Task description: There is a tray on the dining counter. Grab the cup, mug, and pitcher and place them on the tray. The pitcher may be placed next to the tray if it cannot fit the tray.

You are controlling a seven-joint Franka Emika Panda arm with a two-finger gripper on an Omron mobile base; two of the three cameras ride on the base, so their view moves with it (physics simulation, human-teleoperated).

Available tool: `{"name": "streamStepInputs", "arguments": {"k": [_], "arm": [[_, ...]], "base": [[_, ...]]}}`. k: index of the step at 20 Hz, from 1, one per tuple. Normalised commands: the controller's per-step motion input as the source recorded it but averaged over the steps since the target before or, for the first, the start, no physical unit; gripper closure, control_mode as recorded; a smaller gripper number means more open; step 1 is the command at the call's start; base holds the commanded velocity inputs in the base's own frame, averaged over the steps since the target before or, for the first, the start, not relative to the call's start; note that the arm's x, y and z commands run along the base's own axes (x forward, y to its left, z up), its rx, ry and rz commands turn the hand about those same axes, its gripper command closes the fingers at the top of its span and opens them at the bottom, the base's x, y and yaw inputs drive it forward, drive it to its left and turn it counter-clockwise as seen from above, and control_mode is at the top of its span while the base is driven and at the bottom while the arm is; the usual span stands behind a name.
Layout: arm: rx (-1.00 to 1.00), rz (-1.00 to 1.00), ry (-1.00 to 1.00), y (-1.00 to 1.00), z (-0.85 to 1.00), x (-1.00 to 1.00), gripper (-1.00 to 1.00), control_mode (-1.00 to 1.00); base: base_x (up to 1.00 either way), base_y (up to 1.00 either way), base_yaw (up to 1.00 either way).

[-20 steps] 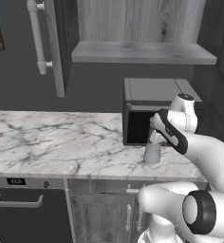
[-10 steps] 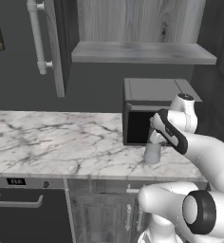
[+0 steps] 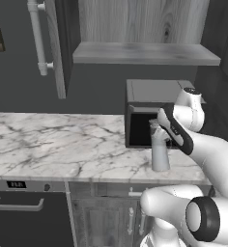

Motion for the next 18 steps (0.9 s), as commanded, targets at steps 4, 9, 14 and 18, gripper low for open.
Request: {"name": "streamStepInputs", "arguments": {"k": [4, 9, 14, 18], "arm": [[0.00, 0.00, 0.00, 0.00, 0.30, -0.16, 1.00, -1.00], [0.00, 0.00, 0.00, 0.00, 0.17, -0.10, 1.00, -1.00], [0.00, 0.00, 0.00, 0.00, 0.19, -0.09, 1.00, -1.00], [0.00, 0.00, -0.02, 0.00, 0.21, -0.12, 1.00, -1.00]], "base": [[0.00, 0.00, 0.00], [0.00, 0.00, 0.00], [0.00, 0.00, 0.00], [0.00, 0.00, 0.00]]}}
